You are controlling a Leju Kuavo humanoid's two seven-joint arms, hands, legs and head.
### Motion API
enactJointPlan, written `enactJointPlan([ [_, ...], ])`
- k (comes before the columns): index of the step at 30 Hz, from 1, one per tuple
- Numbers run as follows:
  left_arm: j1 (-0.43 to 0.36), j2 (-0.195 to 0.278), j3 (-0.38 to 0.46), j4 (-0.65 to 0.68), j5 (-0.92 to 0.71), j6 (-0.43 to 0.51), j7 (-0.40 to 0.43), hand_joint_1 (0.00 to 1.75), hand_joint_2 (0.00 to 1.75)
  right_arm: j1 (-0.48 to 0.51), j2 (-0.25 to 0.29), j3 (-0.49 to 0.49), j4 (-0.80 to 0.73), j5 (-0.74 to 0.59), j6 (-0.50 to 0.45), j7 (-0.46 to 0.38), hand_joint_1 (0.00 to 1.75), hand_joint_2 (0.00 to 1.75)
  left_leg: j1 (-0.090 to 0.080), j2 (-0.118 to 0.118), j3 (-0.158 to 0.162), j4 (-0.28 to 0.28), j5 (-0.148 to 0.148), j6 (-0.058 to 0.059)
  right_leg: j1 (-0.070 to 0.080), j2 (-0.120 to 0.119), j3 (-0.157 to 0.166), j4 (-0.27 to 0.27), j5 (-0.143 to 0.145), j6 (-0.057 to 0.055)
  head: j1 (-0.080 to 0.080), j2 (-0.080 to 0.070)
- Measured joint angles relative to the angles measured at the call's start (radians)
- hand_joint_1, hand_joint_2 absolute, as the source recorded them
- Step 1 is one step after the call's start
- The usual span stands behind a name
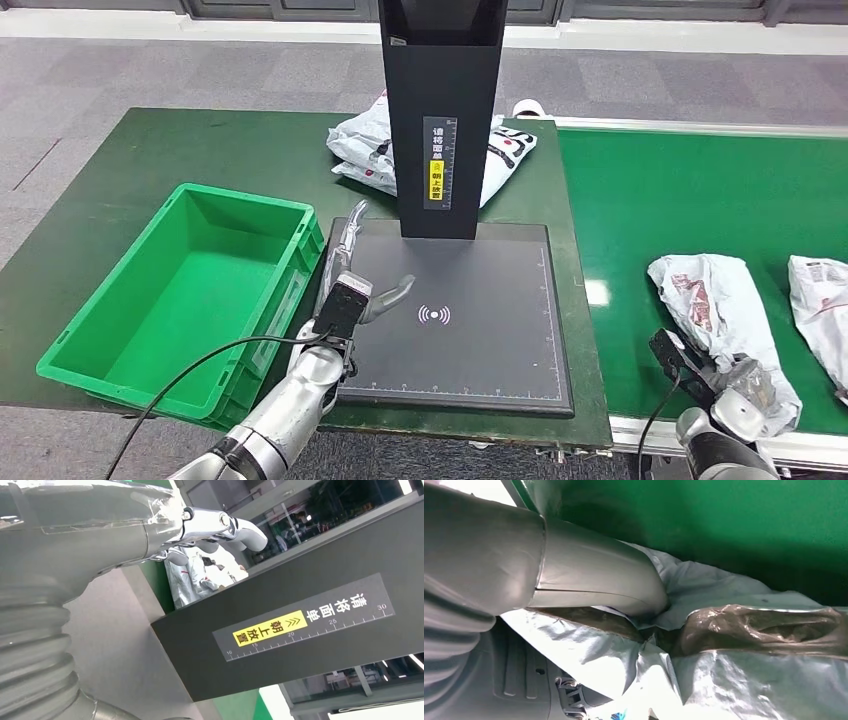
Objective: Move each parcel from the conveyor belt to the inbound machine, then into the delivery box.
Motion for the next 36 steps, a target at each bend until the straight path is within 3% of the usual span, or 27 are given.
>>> enactJointPlan([
  [4, 0.007, 0.002, 0.003, 0.000, -0.003, 0.012, 0.000, 0.00, 1.75, 0.001, 0.014, 0.000, -0.009, -0.036, -0.081, -0.083, 1.75, 1.75, 0.000, 0.000, 0.000, 0.000, 0.000, 0.000, 0.000, 0.000, 0.000, 0.000, 0.000, 0.000, 0.000, 0.000],
  [8, 0.018, 0.004, 0.017, 0.002, -0.020, 0.039, 0.000, 0.00, 1.75, 0.019, 0.062, 0.011, -0.096, -0.164, -0.175, -0.284, 1.75, 1.75, 0.000, 0.001, 0.000, 0.000, 0.000, 0.000, 0.000, 0.001, -0.001, 0.000, 0.000, 0.000, 0.000, 0.000],
  [11, 0.025, 0.005, 0.043, -0.004, -0.012, 0.076, 0.000, 0.00, 1.75, 0.075, 0.125, 0.076, -0.270, -0.238, -0.190, -0.399, 1.75, 1.75, 0.000, 0.001, 0.000, 0.000, 0.000, 0.000, 0.001, 0.001, -0.001, 0.000, 0.000, -0.001, 0.000, 0.000],
  [17, 0.028, 0.008, 0.098, -0.009, -0.002, 0.116, 0.000, 0.00, 1.75, 0.181, 0.212, 0.289, -0.596, -0.251, -0.168, -0.376, 1.75, 1.75, 0.001, 0.000, -0.001, -0.001, 0.000, -0.001, 0.002, 0.000, -0.002, 0.000, -0.001, -0.002, 0.000, 0.000],
  [20, 0.018, 0.011, 0.115, -0.005, -0.009, 0.130, 0.002, 0.00, 1.75, 0.206, 0.231, 0.379, -0.686, -0.325, -0.164, -0.469, 1.75, 1.75, 0.001, 0.000, -0.002, -0.001, 0.001, -0.001, 0.002, 0.000, -0.002, 0.000, -0.001, -0.002, 0.000, 0.000],
  [22, -0.007, 0.014, 0.127, 0.003, -0.030, 0.123, 0.015, 0.00, 1.75, 0.213, 0.245, 0.492, -0.755, -0.365, -0.154, -0.490, 1.75, 1.75, 0.001, 0.003, -0.002, -0.001, 0.001, -0.002, 0.002, 0.004, -0.004, 0.000, 0.001, -0.002, 0.000, 0.000],
  [24, -0.035, 0.015, 0.133, 0.010, -0.059, 0.096, 0.037, 0.00, 1.75, 0.208, 0.252, 0.625, -0.812, -0.416, -0.149, -0.451, 1.75, 1.75, 0.001, 0.005, -0.002, -0.001, 0.001, -0.002, 0.001, 0.006, -0.005, 0.000, 0.002, -0.002, 0.000, 0.000],
  [29, -0.069, 0.015, 0.142, 0.028, -0.079, 0.041, 0.062, 0.00, 1.75, 0.173, 0.247, 0.833, -0.864, -0.568, -0.133, -0.463, 1.75, 1.75, 0.001, 0.004, -0.002, 0.000, 0.002, -0.002, 0.002, 0.004, -0.005, 0.000, 0.002, -0.002, 0.000, 0.000],
  [36, -0.099, 0.011, 0.145, 0.052, -0.078, 0.007, 0.064, 0.00, 1.75, 0.112, 0.242, 0.998, -0.838, -0.591, -0.049, -0.491, 1.75, 1.75, 0.001, 0.003, -0.002, 0.000, 0.003, -0.002, 0.001, 0.003, -0.005, 0.000, 0.002, -0.002, 0.000, 0.000],
])
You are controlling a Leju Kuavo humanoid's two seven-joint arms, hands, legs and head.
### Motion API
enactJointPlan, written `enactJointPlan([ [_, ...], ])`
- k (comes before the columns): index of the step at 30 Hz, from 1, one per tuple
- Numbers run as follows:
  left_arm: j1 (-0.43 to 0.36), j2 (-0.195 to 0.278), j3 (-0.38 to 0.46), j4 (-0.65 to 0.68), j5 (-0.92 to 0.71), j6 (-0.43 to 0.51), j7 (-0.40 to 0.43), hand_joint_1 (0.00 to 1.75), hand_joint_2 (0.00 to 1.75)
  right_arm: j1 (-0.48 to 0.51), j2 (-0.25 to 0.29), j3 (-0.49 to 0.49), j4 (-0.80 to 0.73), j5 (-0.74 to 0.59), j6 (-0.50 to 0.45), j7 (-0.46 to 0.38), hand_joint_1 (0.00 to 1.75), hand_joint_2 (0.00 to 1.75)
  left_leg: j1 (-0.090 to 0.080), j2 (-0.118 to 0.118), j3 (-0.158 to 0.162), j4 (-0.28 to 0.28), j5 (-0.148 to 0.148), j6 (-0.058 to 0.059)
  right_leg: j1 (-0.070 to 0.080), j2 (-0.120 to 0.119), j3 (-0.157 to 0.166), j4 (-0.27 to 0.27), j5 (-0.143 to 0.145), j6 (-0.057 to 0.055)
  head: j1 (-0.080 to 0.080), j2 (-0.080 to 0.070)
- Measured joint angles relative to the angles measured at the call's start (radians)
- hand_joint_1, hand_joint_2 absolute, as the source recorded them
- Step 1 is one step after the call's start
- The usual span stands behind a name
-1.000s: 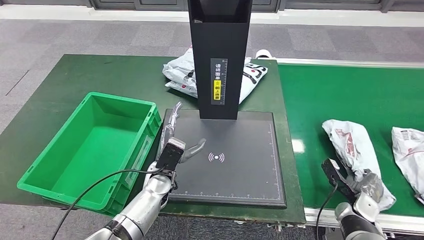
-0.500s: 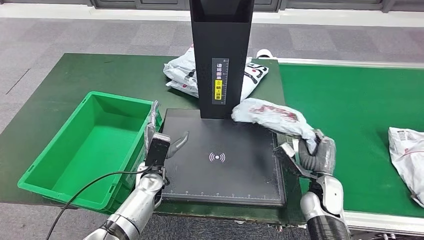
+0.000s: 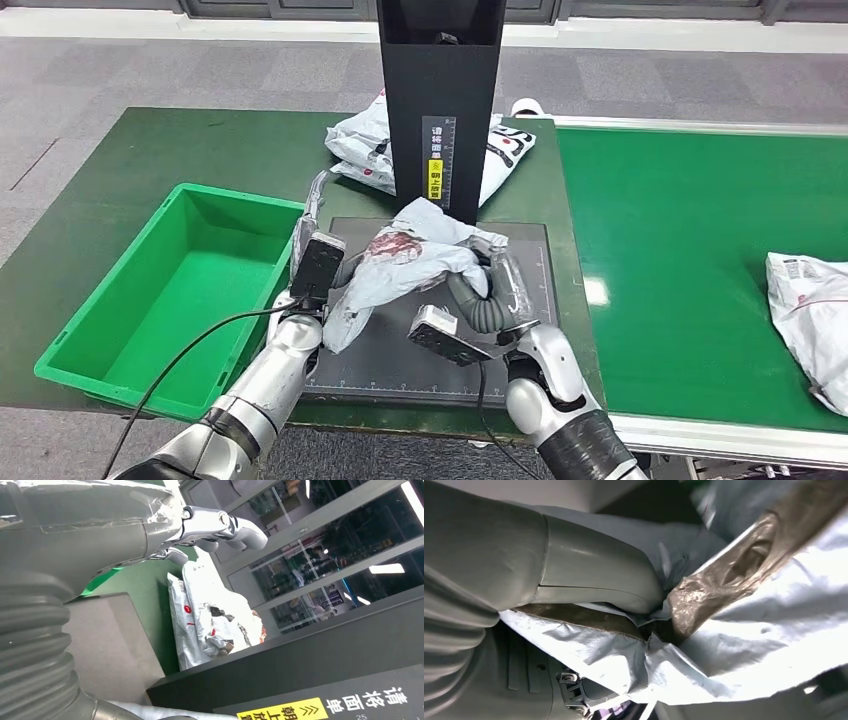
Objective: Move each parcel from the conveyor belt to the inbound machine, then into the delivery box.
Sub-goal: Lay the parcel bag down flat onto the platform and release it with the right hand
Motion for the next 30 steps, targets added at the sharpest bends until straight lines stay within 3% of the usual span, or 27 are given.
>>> enactJointPlan([
  [6, -0.018, -0.002, 0.000, 0.017, -0.007, -0.003, 0.003, 0.00, 1.75, -0.011, -0.008, 0.077, 0.031, 0.014, 0.008, -0.008, 1.75, 1.75, 0.000, 0.000, 0.000, 0.000, 0.000, 0.000, 0.000, 0.000, 0.000, 0.000, 0.000, 0.000, 0.000, 0.000],
  [7, -0.020, -0.002, 0.000, 0.019, -0.007, -0.003, 0.003, 0.00, 1.75, -0.013, -0.010, 0.082, 0.034, 0.015, 0.010, -0.008, 1.63, 1.75, 0.000, 0.000, 0.000, 0.000, 0.000, 0.000, 0.000, 0.000, 0.000, 0.000, 0.000, 0.000, 0.000, 0.000],
  [8, -0.022, -0.002, 0.000, 0.022, -0.008, -0.002, 0.002, 0.00, 1.75, -0.013, -0.011, 0.086, 0.036, 0.018, 0.018, -0.007, 1.30, 1.75, 0.000, 0.000, 0.000, 0.000, 0.000, 0.000, 0.000, 0.000, 0.000, 0.000, 0.000, 0.000, 0.000, 0.000],
  [10, -0.026, -0.002, 0.000, 0.028, -0.010, -0.002, 0.001, 0.00, 1.75, -0.012, -0.016, 0.096, 0.039, 0.027, 0.052, 0.000, 0.43, 1.75, 0.000, 0.000, 0.000, 0.000, 0.000, 0.000, 0.000, 0.000, 0.000, 0.000, 0.000, 0.000, 0.000, 0.000],
  [11, -0.028, -0.002, 0.000, 0.031, -0.010, -0.002, -0.001, 0.00, 1.75, -0.010, -0.019, 0.102, 0.040, 0.031, 0.078, 0.006, 0.11, 1.75, 0.000, 0.000, 0.000, 0.000, 0.000, 0.000, 0.000, 0.000, 0.000, 0.000, 0.000, 0.000, 0.000, 0.000],
  [12, -0.029, -0.002, 0.000, 0.034, -0.010, -0.002, -0.004, 0.00, 1.75, -0.007, -0.023, 0.108, 0.041, 0.032, 0.103, 0.011, 0.00, 1.75, 0.000, 0.000, 0.000, 0.000, 0.000, 0.000, 0.000, 0.000, 0.000, 0.000, 0.000, 0.000, 0.000, 0.000],
  [22, -0.031, 0.011, 0.004, 0.006, -0.009, -0.032, 0.004, 0.00, 1.75, 0.005, -0.057, 0.119, 0.063, 0.067, 0.227, 0.112, 0.00, 1.75, 0.000, 0.000, 0.000, 0.000, 0.000, 0.000, 0.000, 0.000, 0.000, 0.000, 0.000, 0.000, 0.000, 0.000],
  [26, -0.026, 0.020, 0.009, 0.000, 0.000, -0.043, 0.001, 0.00, 1.75, 0.008, -0.077, 0.106, 0.066, 0.041, 0.230, 0.140, 0.00, 1.75, 0.000, 0.000, 0.000, 0.000, 0.000, 0.000, 0.000, 0.000, 0.000, 0.000, 0.000, 0.000, 0.000, 0.000],
  [30, -0.009, 0.028, 0.023, -0.016, 0.002, -0.042, -0.006, 0.00, 1.75, 0.037, -0.088, 0.043, 0.046, 0.004, 0.174, 0.134, 0.00, 1.75, 0.000, 0.000, -0.001, 0.000, 0.000, 0.000, 0.000, 0.000, 0.000, 0.000, 0.000, 0.000, 0.000, 0.000],
])
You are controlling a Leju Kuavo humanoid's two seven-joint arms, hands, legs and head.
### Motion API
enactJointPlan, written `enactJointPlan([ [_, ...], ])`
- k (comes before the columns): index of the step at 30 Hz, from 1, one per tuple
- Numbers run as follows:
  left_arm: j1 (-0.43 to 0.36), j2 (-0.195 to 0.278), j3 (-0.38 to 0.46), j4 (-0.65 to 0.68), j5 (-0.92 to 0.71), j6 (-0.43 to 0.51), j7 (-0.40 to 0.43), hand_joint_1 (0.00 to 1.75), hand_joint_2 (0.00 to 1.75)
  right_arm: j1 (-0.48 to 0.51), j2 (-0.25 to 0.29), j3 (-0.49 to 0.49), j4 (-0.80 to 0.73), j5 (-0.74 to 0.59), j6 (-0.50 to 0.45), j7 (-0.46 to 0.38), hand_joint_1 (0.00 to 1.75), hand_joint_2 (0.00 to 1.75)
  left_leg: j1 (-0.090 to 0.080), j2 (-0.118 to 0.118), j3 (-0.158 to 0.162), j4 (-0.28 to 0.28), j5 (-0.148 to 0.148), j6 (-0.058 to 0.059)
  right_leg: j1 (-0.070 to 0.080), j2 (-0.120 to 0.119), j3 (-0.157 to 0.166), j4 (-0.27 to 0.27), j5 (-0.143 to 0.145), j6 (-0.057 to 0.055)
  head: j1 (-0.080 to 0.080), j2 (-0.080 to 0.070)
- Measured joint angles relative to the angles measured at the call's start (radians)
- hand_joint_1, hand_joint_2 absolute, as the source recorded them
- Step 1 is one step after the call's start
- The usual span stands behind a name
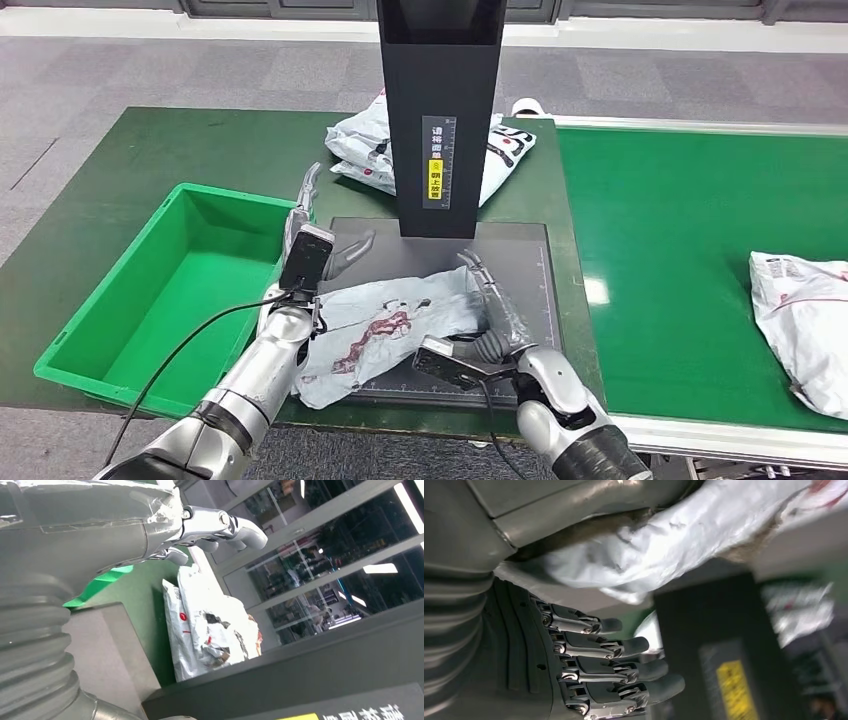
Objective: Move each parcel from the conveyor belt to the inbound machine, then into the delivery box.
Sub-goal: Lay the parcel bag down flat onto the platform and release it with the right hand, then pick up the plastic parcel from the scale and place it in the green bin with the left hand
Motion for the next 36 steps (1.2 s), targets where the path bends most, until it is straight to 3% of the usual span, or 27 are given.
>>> enactJointPlan([
  [9, 0.019, 0.010, 0.010, -0.028, -0.001, -0.001, 0.000, 0.00, 1.75, 0.040, -0.008, -0.080, -0.050, -0.043, -0.047, -0.038, 0.00, 1.75, 0.000, 0.000, 0.000, 0.000, 0.000, 0.000, 0.000, 0.000, 0.000, 0.000, 0.000, 0.000, 0.000, 0.000],
  [15, 0.033, 0.010, 0.018, -0.062, -0.008, -0.030, -0.006, 0.00, 1.75, 0.078, -0.003, -0.170, -0.121, -0.326, -0.153, -0.283, 0.00, 1.75, 0.000, 0.000, 0.000, 0.000, 0.000, 0.000, 0.000, 0.000, 0.000, 0.000, 0.000, 0.000, 0.000, 0.000],
  [21, 0.035, 0.016, -0.006, -0.074, -0.107, -0.162, 0.016, 0.00, 1.75, 0.078, 0.009, -0.275, -0.122, -0.648, -0.044, -0.460, 0.00, 1.75, 0.000, 0.000, 0.000, 0.000, 0.000, 0.000, -0.001, 0.000, 0.000, 0.000, 0.000, 0.000, 0.000, 0.000],
  [25, 0.034, 0.023, -0.058, -0.046, -0.192, -0.224, 0.041, 0.00, 1.75, 0.057, 0.013, -0.343, -0.083, -0.749, 0.019, -0.492, 0.00, 1.75, -0.001, 0.000, 0.000, 0.000, 0.000, 0.000, -0.001, 0.000, 0.000, 0.000, 0.000, 0.001, 0.000, 0.000],
  [36, 0.025, 0.033, -0.128, 0.020, -0.280, -0.280, 0.064, 0.00, 1.75, 0.027, 0.023, -0.421, -0.003, -0.825, 0.087, -0.486, 0.00, 1.75, 0.000, 0.000, 0.000, 0.000, 0.000, 0.000, 0.000, 0.000, 0.000, 0.000, 0.000, 0.001, 0.000, 0.000],
])
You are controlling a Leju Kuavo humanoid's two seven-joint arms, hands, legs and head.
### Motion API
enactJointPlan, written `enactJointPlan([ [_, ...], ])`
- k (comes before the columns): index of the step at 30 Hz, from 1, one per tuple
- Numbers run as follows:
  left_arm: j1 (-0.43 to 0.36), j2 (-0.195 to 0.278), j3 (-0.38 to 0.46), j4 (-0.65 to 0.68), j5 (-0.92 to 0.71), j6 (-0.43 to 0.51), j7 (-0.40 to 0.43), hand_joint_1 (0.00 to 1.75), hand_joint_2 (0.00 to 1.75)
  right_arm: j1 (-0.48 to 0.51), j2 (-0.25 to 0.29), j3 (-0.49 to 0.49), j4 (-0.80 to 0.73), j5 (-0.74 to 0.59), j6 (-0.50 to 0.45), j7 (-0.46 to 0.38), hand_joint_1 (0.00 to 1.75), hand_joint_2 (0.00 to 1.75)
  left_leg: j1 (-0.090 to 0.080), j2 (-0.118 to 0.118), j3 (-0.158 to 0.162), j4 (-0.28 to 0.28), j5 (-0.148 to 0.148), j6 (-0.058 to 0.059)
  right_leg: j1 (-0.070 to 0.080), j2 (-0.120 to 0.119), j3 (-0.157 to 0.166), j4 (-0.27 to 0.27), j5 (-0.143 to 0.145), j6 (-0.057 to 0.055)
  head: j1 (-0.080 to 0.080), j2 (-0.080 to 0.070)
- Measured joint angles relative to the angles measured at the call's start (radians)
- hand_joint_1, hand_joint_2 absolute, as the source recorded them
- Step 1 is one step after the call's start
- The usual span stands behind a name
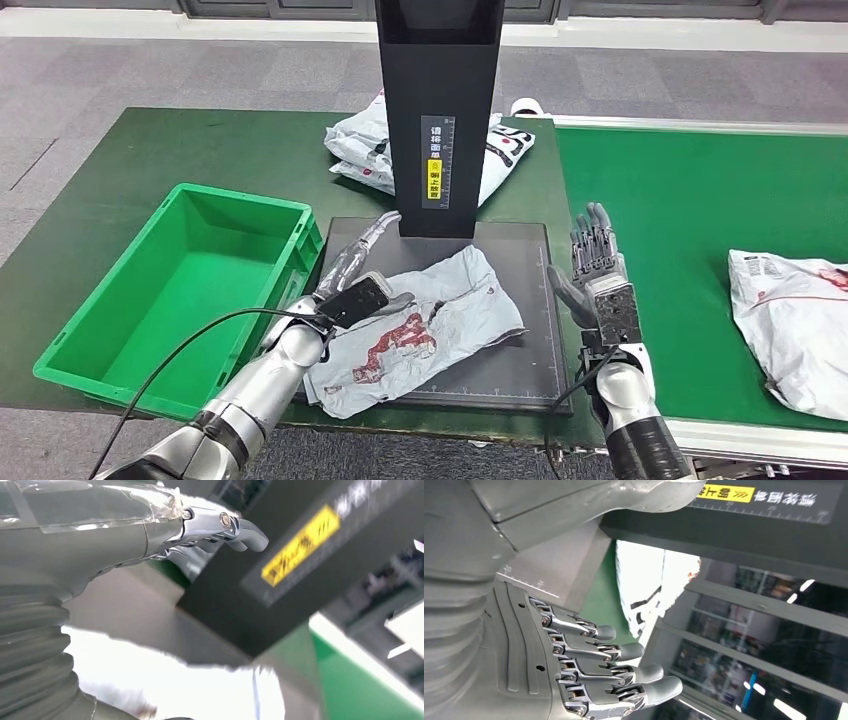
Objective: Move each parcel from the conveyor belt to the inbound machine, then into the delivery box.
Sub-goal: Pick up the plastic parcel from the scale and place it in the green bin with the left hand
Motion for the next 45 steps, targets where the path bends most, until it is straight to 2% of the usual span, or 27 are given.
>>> enactJointPlan([
  [3, 0.003, -0.002, -0.038, 0.022, -0.062, -0.018, 0.008, 0.00, 1.75, -0.012, 0.000, -0.019, 0.040, -0.028, 0.037, 0.008, 0.00, 1.75, 0.000, 0.000, 0.000, 0.000, 0.000, 0.000, 0.000, 0.000, 0.000, 0.000, 0.000, 0.000, 0.000, 0.000],
  [9, 0.019, -0.005, -0.143, 0.068, -0.226, 0.045, 0.073, 0.02, 1.75, -0.015, 0.000, -0.067, 0.088, -0.045, 0.039, -0.002, 0.00, 1.75, 0.000, 0.000, 0.000, 0.000, 0.000, 0.000, -0.001, 0.000, 0.000, 0.000, 0.000, 0.000, 0.000, 0.000],
  [10, 0.022, -0.004, -0.156, 0.075, -0.242, 0.056, 0.079, 0.21, 1.75, -0.015, -0.001, -0.074, 0.090, -0.045, 0.036, -0.002, 0.00, 1.75, 0.000, 0.000, 0.000, 0.000, 0.000, 0.000, -0.001, 0.000, 0.000, 0.000, 0.000, 0.000, 0.000, 0.000],
  [13, 0.027, -0.003, -0.202, 0.105, -0.318, 0.087, 0.116, 1.50, 1.75, -0.013, -0.003, -0.095, 0.096, -0.040, 0.030, 0.003, 0.00, 1.75, 0.000, 0.000, 0.000, 0.000, -0.001, 0.000, -0.001, 0.000, 0.000, 0.000, 0.000, 0.000, 0.000, 0.000],
  [14, 0.027, -0.002, -0.219, 0.118, -0.347, 0.089, 0.134, 1.75, 1.75, -0.013, -0.004, -0.100, 0.096, -0.039, 0.031, 0.004, 0.00, 1.75, 0.000, 0.000, 0.000, 0.000, -0.001, 0.001, -0.001, -0.001, 0.000, 0.000, 0.000, 0.000, 0.000, 0.000],
  [18, 0.012, -0.002, -0.281, 0.170, -0.429, 0.045, 0.183, 1.75, 1.75, -0.020, -0.009, -0.111, 0.101, -0.037, 0.043, 0.007, 0.00, 1.75, 0.000, -0.003, 0.002, 0.000, -0.001, 0.001, -0.001, -0.005, 0.005, 0.000, -0.002, 0.002, 0.000, 0.000],
  [22, -0.015, -0.001, -0.324, 0.209, -0.461, -0.020, 0.175, 1.75, 1.75, -0.046, -0.011, -0.111, 0.122, -0.031, 0.048, 0.009, 0.00, 1.75, 0.000, -0.004, 0.006, 0.000, -0.003, 0.003, -0.001, -0.005, 0.014, -0.001, -0.005, 0.003, 0.000, 0.000],
  [36, -0.046, 0.000, -0.362, 0.238, -0.465, -0.026, 0.166, 1.75, 1.75, -0.073, -0.014, -0.125, 0.162, -0.031, 0.048, 0.010, 0.00, 1.75, 0.000, -0.003, 0.020, -0.001, -0.007, 0.004, 0.000, -0.005, 0.026, -0.001, -0.008, 0.003, 0.000, 0.000],
  [40, -0.046, 0.005, -0.360, 0.236, -0.440, 0.002, 0.148, 1.75, 1.75, -0.074, -0.014, -0.130, 0.167, -0.037, 0.048, 0.007, 0.00, 1.75, 0.000, -0.003, 0.022, 0.000, -0.007, 0.003, 0.000, -0.005, 0.026, -0.001, -0.007, 0.003, 0.000, 0.000],
  [45, -0.037, 0.012, -0.311, 0.201, -0.369, 0.137, 0.157, 1.75, 1.75, -0.073, -0.014, -0.142, 0.172, -0.047, 0.054, 0.006, 0.00, 1.75, 0.000, -0.003, 0.019, 0.000, -0.005, 0.002, 0.000, -0.004, 0.022, -0.001, -0.006, 0.003, 0.000, 0.000],
])
